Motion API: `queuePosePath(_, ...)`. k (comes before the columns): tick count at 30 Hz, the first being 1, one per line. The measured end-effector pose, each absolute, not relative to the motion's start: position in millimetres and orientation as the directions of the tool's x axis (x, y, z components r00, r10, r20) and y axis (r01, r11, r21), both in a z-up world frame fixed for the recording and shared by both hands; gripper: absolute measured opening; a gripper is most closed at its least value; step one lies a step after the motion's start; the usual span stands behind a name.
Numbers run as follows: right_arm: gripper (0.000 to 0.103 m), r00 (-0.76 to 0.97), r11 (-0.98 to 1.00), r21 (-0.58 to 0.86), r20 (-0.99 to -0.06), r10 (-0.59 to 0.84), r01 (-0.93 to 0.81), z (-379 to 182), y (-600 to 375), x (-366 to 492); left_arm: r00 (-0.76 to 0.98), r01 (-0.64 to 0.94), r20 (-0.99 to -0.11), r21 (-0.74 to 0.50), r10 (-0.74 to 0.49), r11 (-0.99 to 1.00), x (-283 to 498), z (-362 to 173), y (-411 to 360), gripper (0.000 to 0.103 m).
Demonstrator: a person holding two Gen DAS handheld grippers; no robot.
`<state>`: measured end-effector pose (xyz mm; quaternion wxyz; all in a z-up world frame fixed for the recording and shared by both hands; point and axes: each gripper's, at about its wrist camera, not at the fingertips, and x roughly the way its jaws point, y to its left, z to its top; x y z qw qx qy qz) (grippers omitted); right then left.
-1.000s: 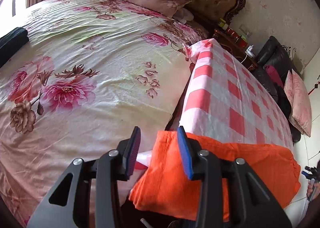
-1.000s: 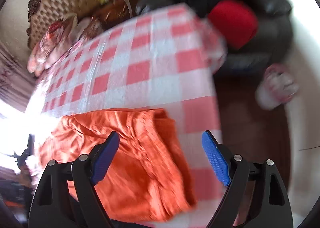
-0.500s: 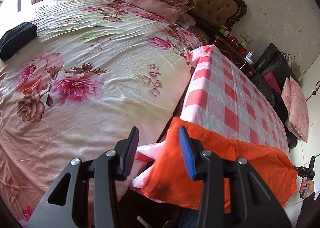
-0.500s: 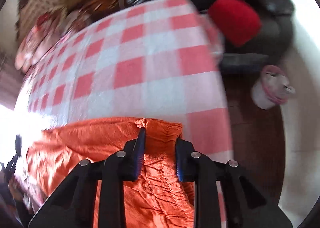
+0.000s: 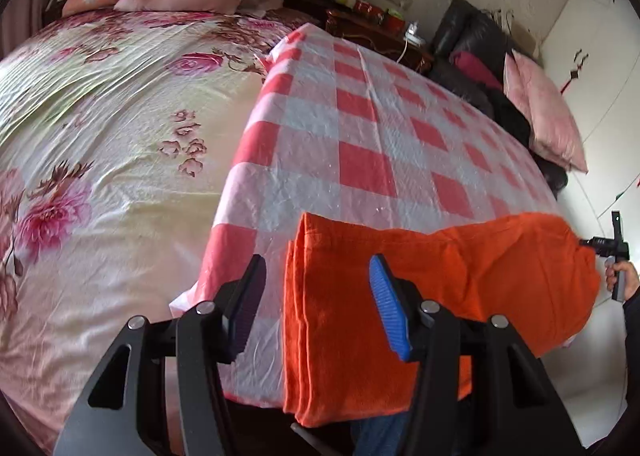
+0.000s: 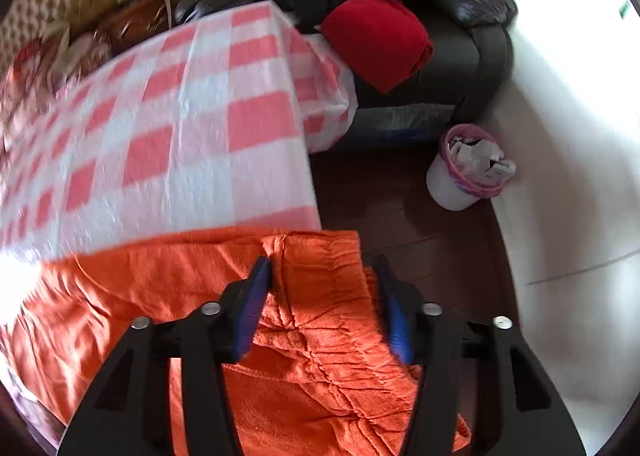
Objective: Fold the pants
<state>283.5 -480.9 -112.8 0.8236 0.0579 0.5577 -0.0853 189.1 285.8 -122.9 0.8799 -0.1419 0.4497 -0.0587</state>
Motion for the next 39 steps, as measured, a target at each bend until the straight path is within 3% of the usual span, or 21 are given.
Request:
queuePosePath(2,0.06,0.362,0.981,-0.014,-0.928,-0.084,0.191,-115,-478,281,0.563,-0.015,-0.8,-0.26,-0.207,0.965,199,-129,280,0.052)
queuePosePath(3,0.059,0.363,0.982,-0.021,-0.928,-0.089,0.186,-117,-477,281,0.543,-0.004,-0.816,-0.239,-0.198,0.971,204,-133,277,0.04)
queuePosePath(5,0.052,0.372,0.986,-0.041,-0.923,-0.101,0.165,-120,-474,278,0.524,0.017,-0.833,-0.196,-0.176,0.98,207,-135,272,0.029)
queuePosePath(6,0.05,0.377,0.986,-0.044,-0.92,-0.102,0.16,-120,-473,276,0.507,0.025,-0.843,-0.194,-0.18,0.981,210,-136,272,0.019)
queuePosePath(10,0.047,0.394,0.984,-0.04,-0.913,-0.107,0.176,-121,-472,274,0.458,0.052,-0.87,-0.18,-0.184,0.982,226,-135,272,0.014)
queuePosePath(23,0.045,0.487,0.974,0.014,-0.867,-0.1,0.225,-116,-446,313,0.446,-0.062,-0.893,-0.1,-0.062,0.993,378,-130,302,0.014)
queuePosePath(26,0.05,0.477,0.968,0.001,-0.87,-0.122,0.25,-117,-441,313,0.447,-0.098,-0.894,-0.083,-0.031,0.992,386,-128,303,0.038)
queuePosePath(27,0.052,0.487,0.968,-0.001,-0.864,-0.128,0.252,-114,-441,310,0.478,-0.115,-0.878,-0.081,-0.016,0.99,378,-120,304,0.048)
queuePosePath(31,0.072,0.585,0.957,0.076,-0.804,-0.108,0.28,-75,-455,255,0.601,-0.112,-0.799,-0.121,-0.03,0.986,316,-86,291,0.048)
queuePosePath(36,0.072,0.604,0.898,0.28,-0.797,0.021,0.339,-72,-462,171,0.714,0.052,-0.666,-0.255,-0.214,0.966,196,-88,206,0.048)
queuePosePath(39,0.054,0.597,0.815,0.46,-0.781,0.182,0.353,-96,-448,141,0.725,0.073,-0.635,-0.315,-0.267,0.946,157,-109,160,0.047)
